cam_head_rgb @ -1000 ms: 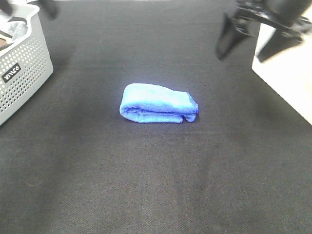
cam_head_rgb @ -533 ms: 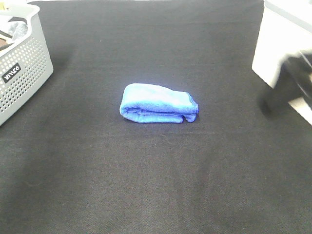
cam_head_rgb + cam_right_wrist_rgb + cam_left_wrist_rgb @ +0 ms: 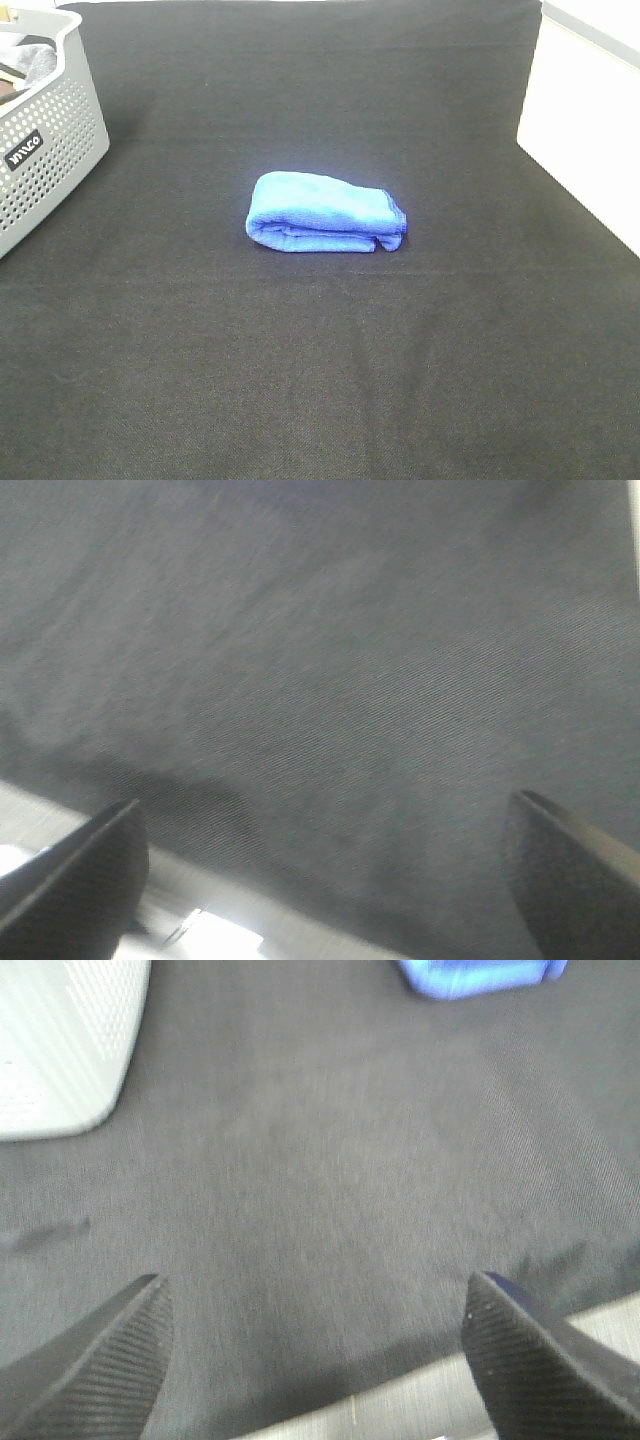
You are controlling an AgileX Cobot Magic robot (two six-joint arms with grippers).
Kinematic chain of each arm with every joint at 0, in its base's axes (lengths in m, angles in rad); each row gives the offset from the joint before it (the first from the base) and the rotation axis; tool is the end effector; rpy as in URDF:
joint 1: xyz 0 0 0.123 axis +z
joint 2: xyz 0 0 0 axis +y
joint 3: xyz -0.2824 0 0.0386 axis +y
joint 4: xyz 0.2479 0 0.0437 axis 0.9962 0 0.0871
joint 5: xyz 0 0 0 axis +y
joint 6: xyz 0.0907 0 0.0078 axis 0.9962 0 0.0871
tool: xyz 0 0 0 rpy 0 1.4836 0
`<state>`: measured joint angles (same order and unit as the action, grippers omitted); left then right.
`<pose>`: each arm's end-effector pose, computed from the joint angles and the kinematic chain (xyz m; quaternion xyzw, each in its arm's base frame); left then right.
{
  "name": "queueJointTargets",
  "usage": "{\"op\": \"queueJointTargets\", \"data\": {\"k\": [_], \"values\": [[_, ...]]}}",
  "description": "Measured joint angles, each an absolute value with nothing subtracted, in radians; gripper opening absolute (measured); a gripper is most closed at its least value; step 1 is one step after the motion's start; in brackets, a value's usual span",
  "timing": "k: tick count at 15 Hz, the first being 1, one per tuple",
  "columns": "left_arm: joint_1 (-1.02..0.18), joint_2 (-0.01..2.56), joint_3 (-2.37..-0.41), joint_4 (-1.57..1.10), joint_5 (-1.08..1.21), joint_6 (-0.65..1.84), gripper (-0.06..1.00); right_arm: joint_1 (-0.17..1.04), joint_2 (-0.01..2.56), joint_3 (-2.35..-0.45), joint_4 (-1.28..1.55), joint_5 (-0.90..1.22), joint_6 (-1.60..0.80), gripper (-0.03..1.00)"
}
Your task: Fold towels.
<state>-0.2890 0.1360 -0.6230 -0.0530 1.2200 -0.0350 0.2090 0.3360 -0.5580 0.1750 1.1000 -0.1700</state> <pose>-0.0045 -0.0034 0.2994 0.1162 0.8870 -0.0979 0.4359 0.0380 0.0225 0.2861 -0.1666 0.9062 0.0945 0.3770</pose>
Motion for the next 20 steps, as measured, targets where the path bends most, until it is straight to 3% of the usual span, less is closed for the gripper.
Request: {"op": "queueJointTargets", "data": {"k": [4, 9, 20], "values": [[-0.289, -0.003, -0.549, -0.081, 1.201, 0.03, 0.76, 0.209, 0.15, -0.522, 0.13, 1.089, -0.127, 0.9], [-0.289, -0.004, -0.502, -0.099, 1.072, 0.051, 0.76, 0.209, 0.143, -0.51, 0.085, 1.071, -0.103, 0.9], [-0.289, -0.004, -0.501, -0.1, 1.058, 0.052, 0.76, 0.209, 0.143, -0.51, 0.085, 1.071, -0.103, 0.9]]}}
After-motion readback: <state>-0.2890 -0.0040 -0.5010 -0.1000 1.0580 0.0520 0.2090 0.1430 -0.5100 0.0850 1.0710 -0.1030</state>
